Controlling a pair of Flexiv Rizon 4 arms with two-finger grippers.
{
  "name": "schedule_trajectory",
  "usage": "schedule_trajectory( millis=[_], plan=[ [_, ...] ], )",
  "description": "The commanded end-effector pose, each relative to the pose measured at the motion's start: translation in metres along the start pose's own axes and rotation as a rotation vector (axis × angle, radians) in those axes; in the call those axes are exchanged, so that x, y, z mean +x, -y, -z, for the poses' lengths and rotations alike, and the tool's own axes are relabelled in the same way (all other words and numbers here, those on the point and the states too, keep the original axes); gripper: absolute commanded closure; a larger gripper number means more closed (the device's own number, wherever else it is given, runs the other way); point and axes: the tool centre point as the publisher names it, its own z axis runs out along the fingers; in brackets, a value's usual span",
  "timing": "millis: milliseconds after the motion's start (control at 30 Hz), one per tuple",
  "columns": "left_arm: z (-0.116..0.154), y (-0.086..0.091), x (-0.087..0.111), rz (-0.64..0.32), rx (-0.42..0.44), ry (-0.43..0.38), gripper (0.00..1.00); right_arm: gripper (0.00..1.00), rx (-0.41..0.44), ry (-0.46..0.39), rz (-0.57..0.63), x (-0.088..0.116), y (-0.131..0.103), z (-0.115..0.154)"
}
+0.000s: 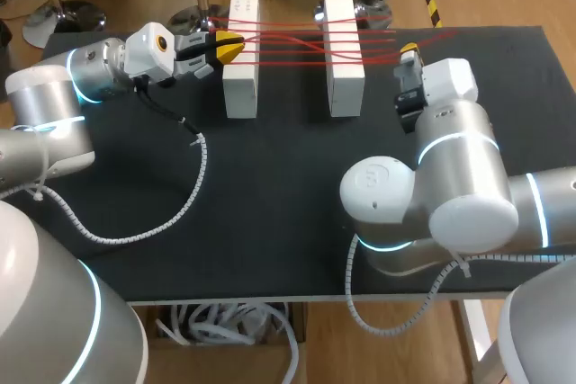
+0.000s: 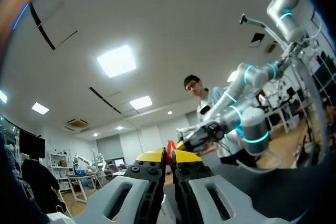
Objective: Grab the tape and strap the tape.
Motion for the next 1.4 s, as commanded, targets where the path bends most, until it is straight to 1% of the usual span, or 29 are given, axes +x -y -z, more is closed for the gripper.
schedule_trajectory(
  millis=[33,133,200,233,267,300,933,1033,1133,1167,1200,1233,1267,1333,1367,1400],
  plan=[
    [0.001,-0.001,0.0,-0.001,0.002,-0.001,1.0,1.0,-0.016,-0.082,0.056,0.004,0.0,0.002],
    [0.001,-0.001,0.0,-0.001,0.002,-0.001,1.0,1.0,-0.048,-0.194,0.095,0.014,-0.001,0.006],
    [0.001,-0.001,0.0,-0.001,0.002,-0.001,1.0,1.0,-0.073,-0.235,0.109,0.019,-0.003,0.009],
    [0.001,-0.001,0.0,-0.001,0.002,-0.001,1.0,1.0,-0.08,-0.239,0.113,0.02,-0.003,0.01],
    [0.001,-0.001,0.0,-0.001,0.002,-0.001,1.0,1.0,-0.099,-0.269,0.119,0.022,-0.002,0.011],
    [0.001,-0.001,0.0,-0.001,0.002,-0.001,1.0,1.0,-0.09,-0.268,0.1,0.024,-0.003,0.012],
    [0.001,-0.001,0.0,-0.001,0.002,-0.001,1.0,1.0,-0.09,-0.268,0.1,0.024,-0.003,0.012],
    [-0.002,0.004,0.0,0.122,-0.132,0.005,1.0,1.0,-0.09,-0.268,0.1,0.024,-0.003,0.012],
    [-0.004,0.007,0.002,0.209,-0.315,0.008,1.0,1.0,-0.09,-0.268,0.1,0.024,-0.003,0.012],
    [-0.005,0.008,0.002,0.265,-0.419,0.001,1.0,1.0,-0.09,-0.268,0.1,0.024,-0.003,0.012],
    [-0.007,0.008,0.002,0.299,-0.499,-0.019,1.0,1.0,-0.09,-0.268,0.1,0.024,-0.003,0.012],
    [-0.008,0.009,0.002,0.326,-0.601,-0.01,1.0,1.0,-0.09,-0.268,0.1,0.024,-0.003,0.012],
    [-0.008,0.009,0.002,0.337,-0.68,-0.02,1.0,1.0,-0.09,-0.268,0.1,0.024,-0.003,0.012],
    [-0.007,0.012,0.004,0.356,-0.904,-0.015,1.0,1.0,-0.09,-0.268,0.1,0.024,-0.003,0.012],
    [-0.008,0.013,0.005,0.359,-0.969,-0.019,1.0,1.0,-0.09,-0.268,0.1,0.024,-0.003,0.012],
    [-0.008,0.014,0.006,0.389,-1.078,-0.003,1.0,1.0,-0.09,-0.268,0.1,0.024,-0.003,0.012]
  ],
)
